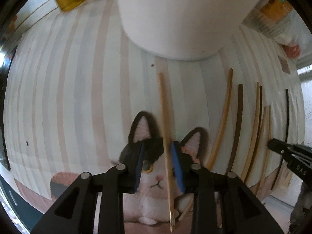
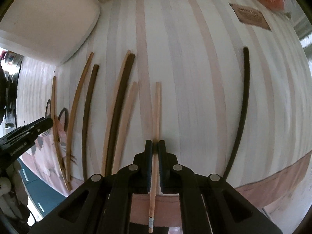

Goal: Organize utensils
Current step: 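Grasp a light wooden chopstick with left tool while right tool grasps another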

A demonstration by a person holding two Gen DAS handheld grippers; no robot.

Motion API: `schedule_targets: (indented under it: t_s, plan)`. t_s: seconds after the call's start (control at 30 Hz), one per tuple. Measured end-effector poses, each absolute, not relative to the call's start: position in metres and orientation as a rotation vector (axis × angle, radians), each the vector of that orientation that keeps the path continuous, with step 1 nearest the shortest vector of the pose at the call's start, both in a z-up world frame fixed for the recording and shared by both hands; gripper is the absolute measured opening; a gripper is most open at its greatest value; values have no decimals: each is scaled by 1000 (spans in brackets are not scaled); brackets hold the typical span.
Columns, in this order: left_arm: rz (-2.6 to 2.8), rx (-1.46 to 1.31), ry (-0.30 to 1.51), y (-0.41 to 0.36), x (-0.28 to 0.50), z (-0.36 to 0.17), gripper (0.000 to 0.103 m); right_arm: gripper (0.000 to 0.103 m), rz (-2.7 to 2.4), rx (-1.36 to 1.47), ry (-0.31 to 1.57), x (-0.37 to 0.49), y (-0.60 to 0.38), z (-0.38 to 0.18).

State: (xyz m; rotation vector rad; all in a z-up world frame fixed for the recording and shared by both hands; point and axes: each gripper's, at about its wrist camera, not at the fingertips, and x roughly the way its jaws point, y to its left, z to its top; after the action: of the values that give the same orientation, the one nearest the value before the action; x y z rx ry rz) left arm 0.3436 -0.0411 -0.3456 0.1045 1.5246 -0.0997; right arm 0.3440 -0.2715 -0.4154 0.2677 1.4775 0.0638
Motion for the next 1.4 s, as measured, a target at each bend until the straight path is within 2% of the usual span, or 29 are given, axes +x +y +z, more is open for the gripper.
schedule_targets:
  t_s: [0.03,0.1,0.23,0.43,0.7,1.0,1.4]
  plan:
    - [-94,115,1517,-44,346,-346,9,6,65,260,1472,348,-264,-415]
    - [-68,132,1510,-46,351,-347,5,6,74,222,1469,355,-261,-413]
    - [-19,93,1533,-27,345,-345,5,6,68,107,1474,367,-246,-411]
    - [-30,27,1571,-7,340,-343,7,7,97,192,1513,372,-277,-410]
    - [-72,155,1562,-34,345,-348,8,8,80,153,1535,371,-264,-413]
    - [-45,180,1502,-54,349,-348,4,6,35,198,1445,363,-241,-411]
    - [-53,122,1372,-37,324,-289,4,6,56,288,1255,339,-231,-353]
